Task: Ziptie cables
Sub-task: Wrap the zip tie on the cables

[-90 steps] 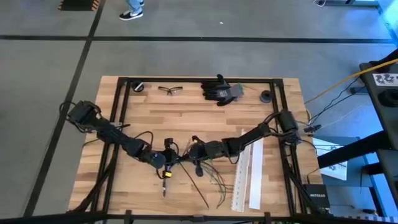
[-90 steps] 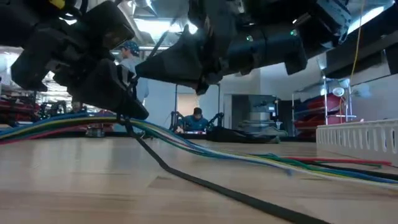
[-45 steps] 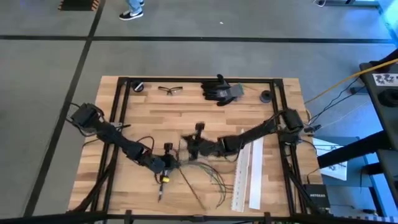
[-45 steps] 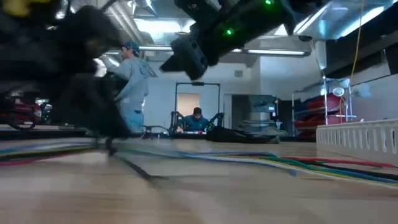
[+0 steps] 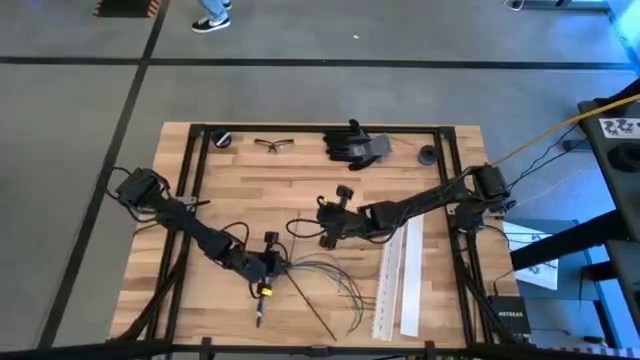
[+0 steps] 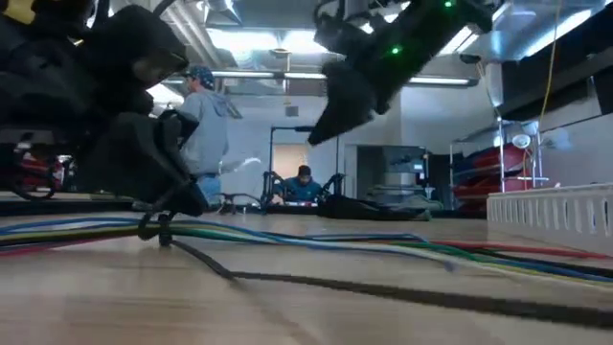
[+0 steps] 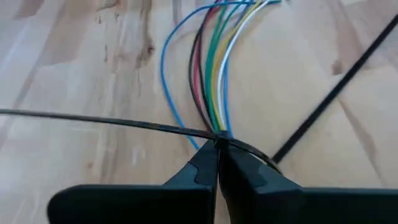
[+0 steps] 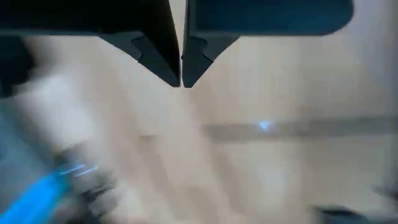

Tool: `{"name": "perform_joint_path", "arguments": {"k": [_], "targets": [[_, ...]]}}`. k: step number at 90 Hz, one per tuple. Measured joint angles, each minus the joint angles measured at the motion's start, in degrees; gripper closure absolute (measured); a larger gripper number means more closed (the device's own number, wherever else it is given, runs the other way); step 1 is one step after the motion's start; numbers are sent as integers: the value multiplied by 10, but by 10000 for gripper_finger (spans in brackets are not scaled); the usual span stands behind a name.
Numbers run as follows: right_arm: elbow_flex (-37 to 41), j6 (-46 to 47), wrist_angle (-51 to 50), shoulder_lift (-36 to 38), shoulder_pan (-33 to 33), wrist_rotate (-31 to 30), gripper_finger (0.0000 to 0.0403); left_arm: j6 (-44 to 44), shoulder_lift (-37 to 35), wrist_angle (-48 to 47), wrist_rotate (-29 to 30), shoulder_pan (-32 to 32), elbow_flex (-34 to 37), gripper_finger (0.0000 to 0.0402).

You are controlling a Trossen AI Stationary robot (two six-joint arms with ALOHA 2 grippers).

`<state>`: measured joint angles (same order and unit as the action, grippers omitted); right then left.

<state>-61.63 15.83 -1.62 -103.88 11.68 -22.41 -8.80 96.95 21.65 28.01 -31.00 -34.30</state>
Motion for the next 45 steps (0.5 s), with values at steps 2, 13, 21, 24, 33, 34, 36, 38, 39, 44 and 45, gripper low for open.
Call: {"name": "perform_joint_path", "arguments": {"k": [2,13,21,24,33,34,36,38,39,44,45], "targets": [[12,11,34,-5,2,29,380,1,0,-1,2,0,-1,402],[77,78,240,-44,10,136,339,12,0,0,7,0,-7,402],[100,119,353,-68,11,172,305,18,0,-1,7,0,-11,402],[104,133,374,-79,12,178,293,18,0,0,7,0,-12,402],[102,145,429,-121,15,206,264,22,0,3,8,0,-13,402],[99,146,437,-126,16,209,261,23,0,3,8,0,-13,402],[94,146,452,-133,17,217,256,26,-1,4,8,0,-13,402],[88,146,464,-140,18,227,251,29,-1,5,8,0,-13,402],[85,145,472,-142,18,232,249,30,-1,5,8,0,-13,402],[72,140,494,-156,17,248,240,32,-1,5,9,0,-13,402],[70,139,495,-158,17,250,239,33,-1,5,9,0,-13,402]]}}
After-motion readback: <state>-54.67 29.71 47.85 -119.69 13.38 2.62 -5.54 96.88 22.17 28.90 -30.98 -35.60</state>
